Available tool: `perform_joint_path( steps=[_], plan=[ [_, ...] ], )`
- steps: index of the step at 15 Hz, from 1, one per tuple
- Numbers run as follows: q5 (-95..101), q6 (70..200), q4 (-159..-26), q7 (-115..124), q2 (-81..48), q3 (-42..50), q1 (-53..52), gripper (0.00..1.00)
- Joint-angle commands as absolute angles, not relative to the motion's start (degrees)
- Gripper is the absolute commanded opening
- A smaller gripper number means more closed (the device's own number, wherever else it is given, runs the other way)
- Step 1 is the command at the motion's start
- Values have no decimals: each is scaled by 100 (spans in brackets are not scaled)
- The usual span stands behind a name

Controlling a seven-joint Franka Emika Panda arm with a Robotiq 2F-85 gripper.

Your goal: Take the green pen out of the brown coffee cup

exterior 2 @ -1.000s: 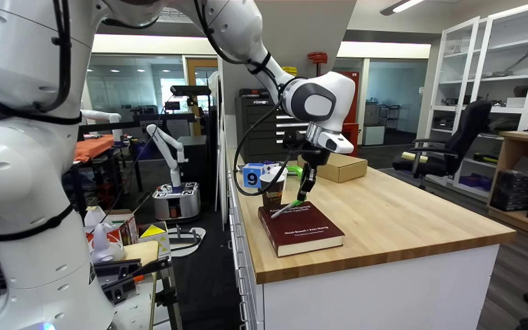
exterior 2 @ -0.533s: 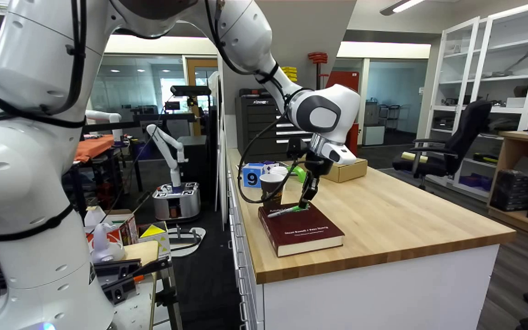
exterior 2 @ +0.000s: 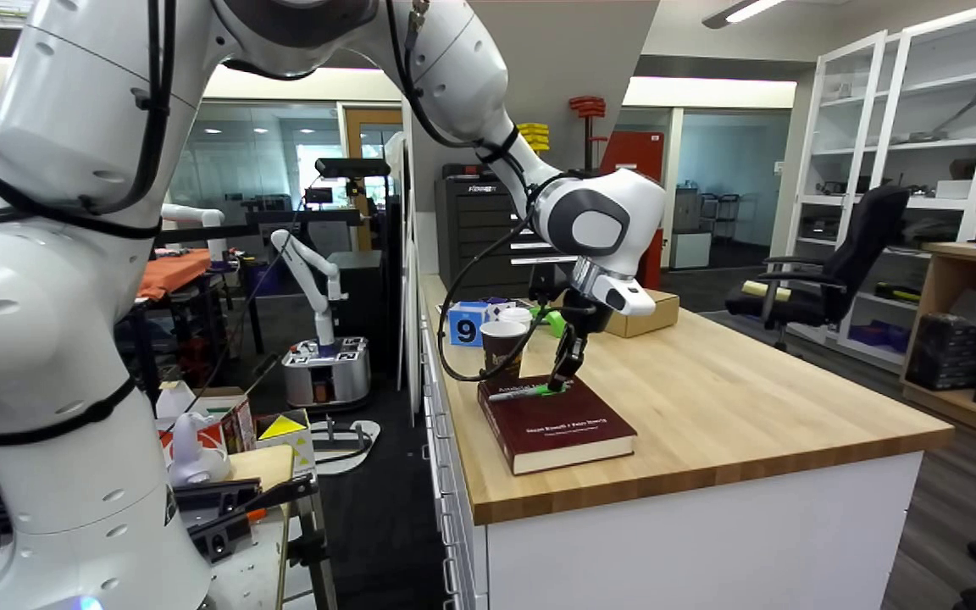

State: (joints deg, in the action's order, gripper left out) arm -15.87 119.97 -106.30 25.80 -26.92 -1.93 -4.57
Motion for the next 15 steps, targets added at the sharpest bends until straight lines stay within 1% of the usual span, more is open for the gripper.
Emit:
perform_joint_path(
  steps=[1, 2, 3, 6, 7, 10, 15],
  plan=[
    [-1728, 12158, -10694, 2623, -2632, -176, -490, 38],
    [-1712, 12210, -10725, 2634, -2604, -170, -503, 39],
    [-1697, 12286, -10766, 2675, -2555, -163, -526, 43],
    [-1754, 12514, -10849, 2690, -2477, -181, -539, 63],
    [-1638, 12313, -10624, 2589, -2691, -164, -525, 44],
    [-1649, 12384, -10625, 2592, -2687, -168, -543, 63],
    [-1651, 12396, -10627, 2593, -2686, -168, -543, 63]
  ],
)
